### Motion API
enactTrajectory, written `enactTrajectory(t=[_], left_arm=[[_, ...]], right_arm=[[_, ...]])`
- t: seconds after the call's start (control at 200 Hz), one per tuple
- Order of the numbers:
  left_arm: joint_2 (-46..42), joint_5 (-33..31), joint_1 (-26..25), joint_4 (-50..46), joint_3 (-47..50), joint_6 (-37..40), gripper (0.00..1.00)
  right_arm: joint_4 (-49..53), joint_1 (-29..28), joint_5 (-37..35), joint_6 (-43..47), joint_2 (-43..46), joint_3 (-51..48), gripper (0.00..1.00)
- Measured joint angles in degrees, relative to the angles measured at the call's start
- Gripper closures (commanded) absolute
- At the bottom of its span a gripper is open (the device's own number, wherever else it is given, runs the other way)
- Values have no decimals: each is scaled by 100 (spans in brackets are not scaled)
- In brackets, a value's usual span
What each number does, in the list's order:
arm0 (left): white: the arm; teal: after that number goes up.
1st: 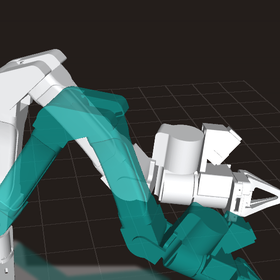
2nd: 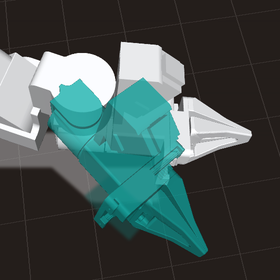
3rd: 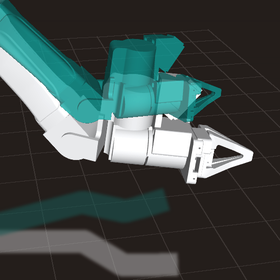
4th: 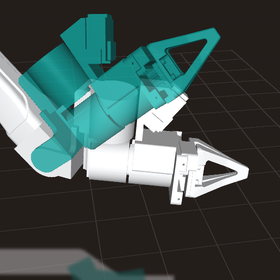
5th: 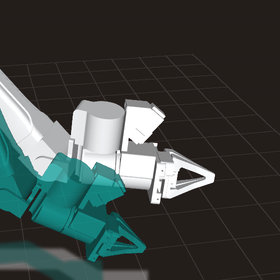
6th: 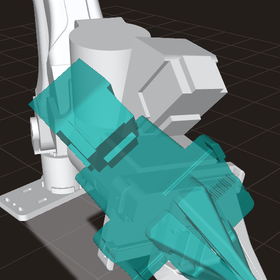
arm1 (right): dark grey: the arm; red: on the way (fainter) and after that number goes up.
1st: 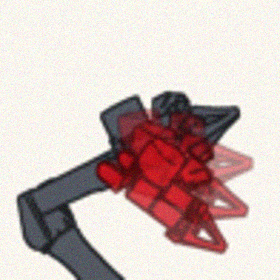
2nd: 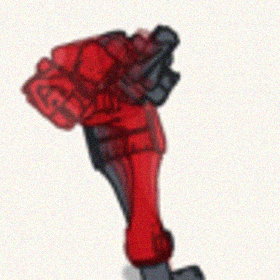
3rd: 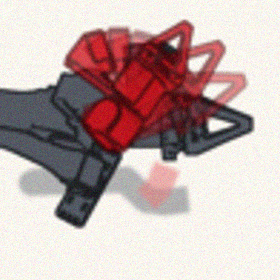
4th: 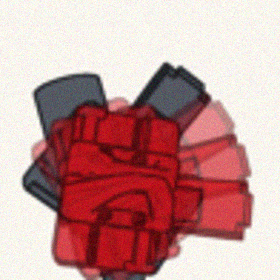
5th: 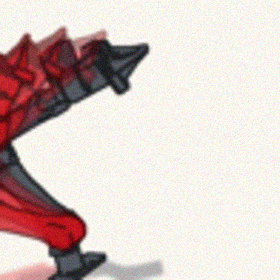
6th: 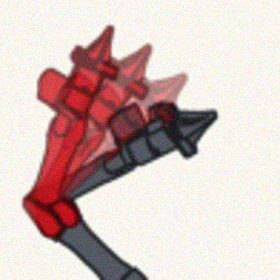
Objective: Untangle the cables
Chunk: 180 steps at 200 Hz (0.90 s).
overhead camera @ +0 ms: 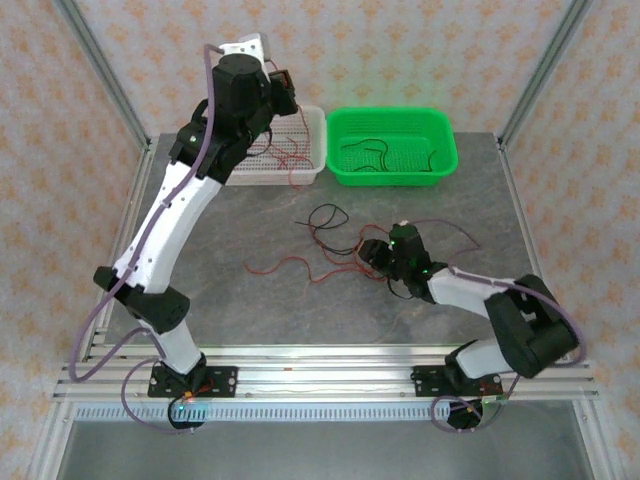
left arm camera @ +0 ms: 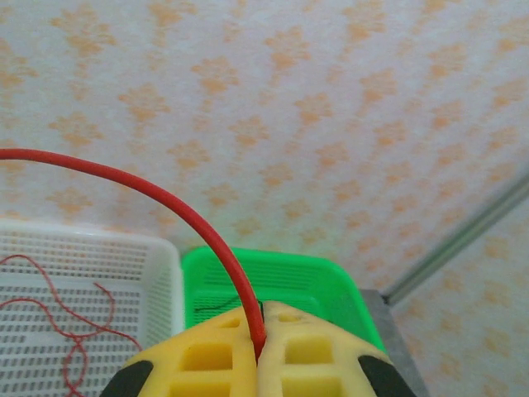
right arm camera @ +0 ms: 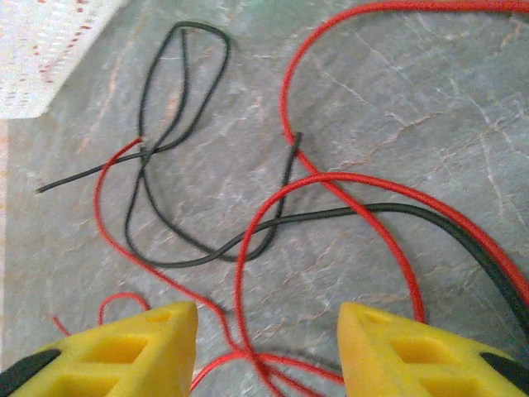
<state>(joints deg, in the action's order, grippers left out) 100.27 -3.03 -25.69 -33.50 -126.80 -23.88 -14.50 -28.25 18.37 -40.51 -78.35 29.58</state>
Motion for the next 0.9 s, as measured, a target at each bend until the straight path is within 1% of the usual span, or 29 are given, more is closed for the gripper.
enactTrajectory(t=[0.21,0.455,0.661,0.901], left_arm=[[542,133,485,326,-105,50,100],[1023,79,772,1108,-107,422,100],[1593,33,942,1764,-179,737,100],[2286,-7,1097,2299,-166,815,100]], right_arm=[[796,0,7,254,979,162,47],[1447,0,68,337,1805,358,46],[1845,0,42,332,2234,365,46],[2138,0,-63,313,2494,365,46]])
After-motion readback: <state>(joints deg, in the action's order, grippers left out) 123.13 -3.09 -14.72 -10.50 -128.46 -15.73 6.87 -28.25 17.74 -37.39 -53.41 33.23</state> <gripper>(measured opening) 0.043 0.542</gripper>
